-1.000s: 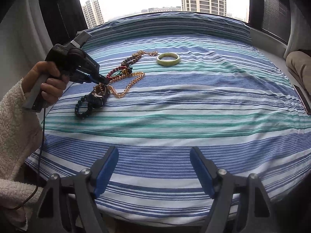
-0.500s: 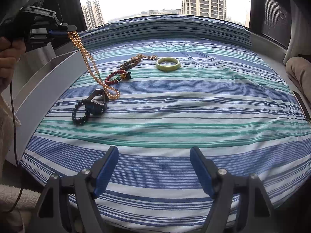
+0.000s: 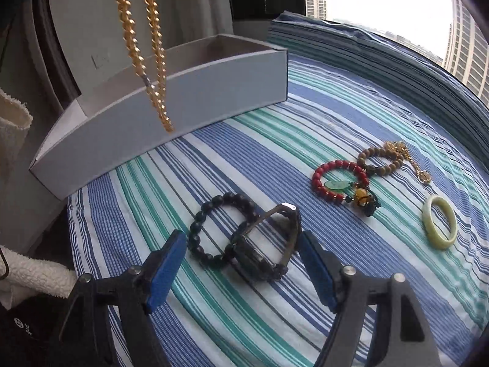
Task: Organize jewelry
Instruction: 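Grasp the black watch with the right tool while the left tool carries the necklace to the box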
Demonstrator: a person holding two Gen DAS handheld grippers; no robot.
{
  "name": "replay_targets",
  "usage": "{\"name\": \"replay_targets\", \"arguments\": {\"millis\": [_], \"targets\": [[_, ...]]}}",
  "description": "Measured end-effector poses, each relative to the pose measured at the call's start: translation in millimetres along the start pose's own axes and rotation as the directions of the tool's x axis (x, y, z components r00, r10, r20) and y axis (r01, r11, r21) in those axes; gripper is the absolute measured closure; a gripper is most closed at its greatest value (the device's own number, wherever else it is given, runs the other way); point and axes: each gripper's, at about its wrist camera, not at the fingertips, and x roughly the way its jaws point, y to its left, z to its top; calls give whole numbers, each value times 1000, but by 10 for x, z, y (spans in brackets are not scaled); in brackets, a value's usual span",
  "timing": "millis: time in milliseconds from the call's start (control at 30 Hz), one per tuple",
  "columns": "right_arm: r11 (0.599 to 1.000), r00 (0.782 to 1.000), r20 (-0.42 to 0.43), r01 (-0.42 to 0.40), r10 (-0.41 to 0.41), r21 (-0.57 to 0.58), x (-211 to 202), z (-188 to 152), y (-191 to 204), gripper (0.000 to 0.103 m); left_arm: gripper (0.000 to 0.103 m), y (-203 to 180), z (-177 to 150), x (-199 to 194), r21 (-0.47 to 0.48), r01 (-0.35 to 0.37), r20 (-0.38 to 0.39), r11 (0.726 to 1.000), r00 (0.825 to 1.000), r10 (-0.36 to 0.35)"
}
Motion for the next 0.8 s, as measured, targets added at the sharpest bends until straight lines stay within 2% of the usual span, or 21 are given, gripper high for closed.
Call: {"name": "replay_targets", "arguments": {"millis": [67,133,200,233,300,433,500,600,667,800], "targets": [[998,997,-70,17,-21,-53,173,11,-9,28,98,38,-37,-83,-2,-1,5,1000,1000,1],[997,996,-81,16,-22,-78,195,-20,-18,56,98,76,-75,-157,-6,1,10,1000,1000,-1],[998,995,-102,-23,17,-55,139,-26,-61,83,98,107,-101,-226,-8,3,17,1000,1000,-3],[999,996,-91,-18,14,-44,79,-33,-67,91,98,112,-109,-265,-10,5,23,1000,1000,-5],[1000,998,-67,4,-4,-8,-65,-61,-78,92,98,125,-109,-336,-15,10,36,1000,999,-10],[992,999,22,-32,30,121,-452,-85,-100,92,98,175,-88,-572,-30,14,78,999,997,-12],[987,997,76,-40,29,158,-640,26,-62,92,98,232,-44,-772,-40,7,114,999,993,-2],[980,985,172,-62,29,189,-916,297,52,92,98,342,51,-1116,-48,-46,189,998,980,55],[980,973,228,-78,35,181,-1034,592,176,92,98,462,121,-1324,-66,-92,232,994,967,105],[977,949,304,-139,85,160,-1082,1165,458,92,98,836,212,-1581,-127,-182,274,975,938,211]]}}
